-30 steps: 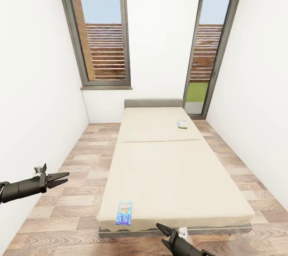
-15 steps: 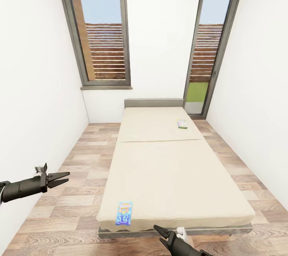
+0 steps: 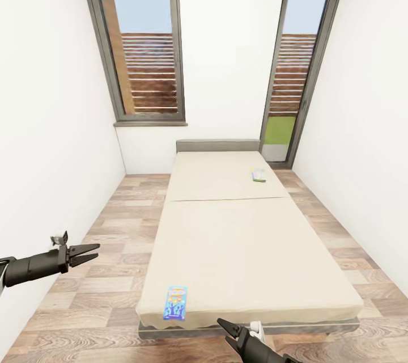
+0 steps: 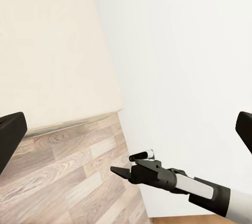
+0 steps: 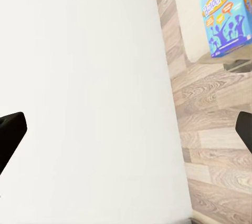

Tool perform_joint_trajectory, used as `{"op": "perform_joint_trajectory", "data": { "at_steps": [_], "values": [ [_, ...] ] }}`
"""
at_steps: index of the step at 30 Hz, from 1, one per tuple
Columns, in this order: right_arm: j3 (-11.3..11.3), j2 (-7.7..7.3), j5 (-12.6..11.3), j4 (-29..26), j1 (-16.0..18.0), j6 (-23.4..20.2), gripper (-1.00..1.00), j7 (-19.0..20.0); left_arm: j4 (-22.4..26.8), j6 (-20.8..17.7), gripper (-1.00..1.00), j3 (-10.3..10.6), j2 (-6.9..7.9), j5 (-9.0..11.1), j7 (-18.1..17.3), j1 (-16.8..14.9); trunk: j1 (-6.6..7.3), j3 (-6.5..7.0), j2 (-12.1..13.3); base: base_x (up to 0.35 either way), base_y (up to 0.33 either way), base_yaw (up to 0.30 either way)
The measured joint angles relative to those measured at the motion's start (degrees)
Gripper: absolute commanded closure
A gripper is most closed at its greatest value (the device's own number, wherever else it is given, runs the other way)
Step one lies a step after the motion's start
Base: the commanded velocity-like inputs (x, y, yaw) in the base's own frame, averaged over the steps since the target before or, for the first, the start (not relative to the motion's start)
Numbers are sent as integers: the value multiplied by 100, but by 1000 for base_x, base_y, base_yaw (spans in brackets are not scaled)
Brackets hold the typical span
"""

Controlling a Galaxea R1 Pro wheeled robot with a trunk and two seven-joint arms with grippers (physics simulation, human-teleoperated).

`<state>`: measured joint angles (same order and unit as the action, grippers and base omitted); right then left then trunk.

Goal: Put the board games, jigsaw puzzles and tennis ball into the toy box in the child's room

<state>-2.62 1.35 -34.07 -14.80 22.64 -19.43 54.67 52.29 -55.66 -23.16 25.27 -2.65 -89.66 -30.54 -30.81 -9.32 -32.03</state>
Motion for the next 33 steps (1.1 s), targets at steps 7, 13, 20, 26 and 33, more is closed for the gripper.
{"op": "perform_joint_trajectory", "data": {
  "at_steps": [7,13,20,26,33],
  "values": [
    [-3,10,-1,7,0,13,-100,10,70,-69,-100,-7,10,1,0,0,-154,-126,-282,0,0,0],
    [-2,24,0,20,0,75,-100,0,108,-148,-100,-8,13,-4,0,0,-286,-234,-523,0,0,0],
    [-7,28,-29,52,-2,221,-100,-15,118,-206,-100,-8,0,-5,0,0,-440,-361,-804,0,0,0],
    [1,35,-22,63,-3,279,-100,-44,121,-217,-100,-10,8,-5,0,0,-572,-469,-1045,0,0,0],
    [-6,161,-7,38,0,276,-100,-184,121,-221,-100,-16,13,-5,0,-1,-726,-595,-1327,0,0,0]
  ]
}}
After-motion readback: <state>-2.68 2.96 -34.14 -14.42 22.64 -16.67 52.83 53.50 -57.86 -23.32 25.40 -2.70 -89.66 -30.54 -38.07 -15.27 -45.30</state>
